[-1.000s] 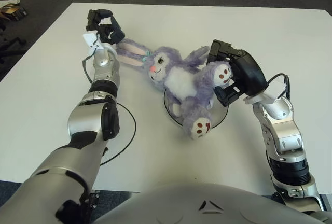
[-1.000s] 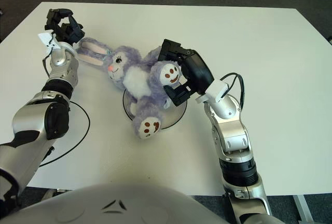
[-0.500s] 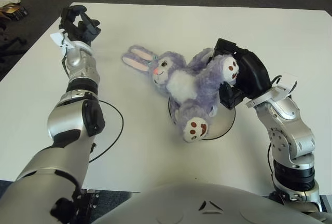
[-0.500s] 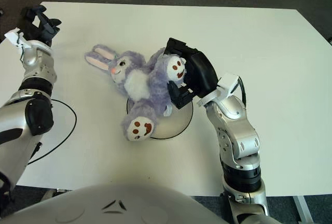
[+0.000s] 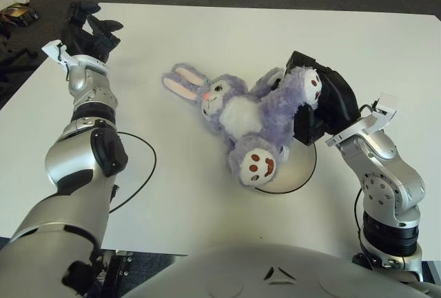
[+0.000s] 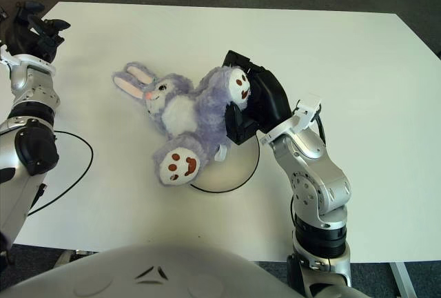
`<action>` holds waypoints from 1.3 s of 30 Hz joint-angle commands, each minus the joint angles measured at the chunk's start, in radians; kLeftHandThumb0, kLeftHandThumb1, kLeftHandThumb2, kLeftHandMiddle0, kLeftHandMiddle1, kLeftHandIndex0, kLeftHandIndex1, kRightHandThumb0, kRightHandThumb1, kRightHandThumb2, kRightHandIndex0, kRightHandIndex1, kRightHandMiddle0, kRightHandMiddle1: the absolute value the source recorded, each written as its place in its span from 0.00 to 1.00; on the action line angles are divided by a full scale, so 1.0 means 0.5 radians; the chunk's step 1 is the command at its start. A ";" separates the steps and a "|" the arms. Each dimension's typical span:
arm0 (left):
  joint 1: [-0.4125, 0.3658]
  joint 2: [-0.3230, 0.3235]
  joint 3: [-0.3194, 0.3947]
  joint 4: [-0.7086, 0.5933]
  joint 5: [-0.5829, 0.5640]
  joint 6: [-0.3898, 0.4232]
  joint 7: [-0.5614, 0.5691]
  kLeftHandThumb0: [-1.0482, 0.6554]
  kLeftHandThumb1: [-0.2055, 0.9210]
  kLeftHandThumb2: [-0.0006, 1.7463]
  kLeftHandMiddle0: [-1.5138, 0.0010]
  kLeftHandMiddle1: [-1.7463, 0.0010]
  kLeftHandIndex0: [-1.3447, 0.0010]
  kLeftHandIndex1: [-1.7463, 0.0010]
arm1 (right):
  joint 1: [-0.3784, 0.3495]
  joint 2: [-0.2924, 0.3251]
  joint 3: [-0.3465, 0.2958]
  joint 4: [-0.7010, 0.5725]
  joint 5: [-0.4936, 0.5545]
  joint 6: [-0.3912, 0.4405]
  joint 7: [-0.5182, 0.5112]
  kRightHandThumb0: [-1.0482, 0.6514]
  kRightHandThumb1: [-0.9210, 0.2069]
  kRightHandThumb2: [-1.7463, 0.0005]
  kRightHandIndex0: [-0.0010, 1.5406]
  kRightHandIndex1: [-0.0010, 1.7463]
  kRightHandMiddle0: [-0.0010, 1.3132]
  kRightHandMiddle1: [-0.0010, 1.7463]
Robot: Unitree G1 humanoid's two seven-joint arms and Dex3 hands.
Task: Put the doll into the plate.
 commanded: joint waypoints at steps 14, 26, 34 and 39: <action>0.039 -0.028 -0.128 0.036 0.186 0.012 0.291 0.61 0.27 0.90 0.56 0.00 0.51 0.00 | -0.042 -0.035 -0.196 -0.079 0.523 0.321 -0.201 0.62 0.82 0.07 0.59 0.90 0.48 1.00; 0.046 -0.122 -0.142 -0.011 0.162 -0.008 0.248 0.61 0.33 0.85 0.60 0.00 0.56 0.00 | -0.085 -0.097 -0.299 -0.026 0.887 0.378 -0.322 0.62 0.66 0.25 0.58 0.70 0.45 1.00; 0.063 -0.150 -0.167 -0.021 0.183 -0.020 0.238 0.61 0.41 0.80 0.64 0.00 0.61 0.00 | -0.135 -0.133 -0.304 -0.008 0.992 0.337 -0.413 0.62 0.61 0.28 0.57 0.69 0.42 1.00; 0.074 -0.171 -0.196 -0.024 0.213 -0.051 0.250 0.61 0.42 0.79 0.65 0.00 0.61 0.00 | -0.171 -0.191 -0.335 -0.052 1.064 0.359 -0.554 0.62 0.63 0.27 0.57 0.70 0.44 1.00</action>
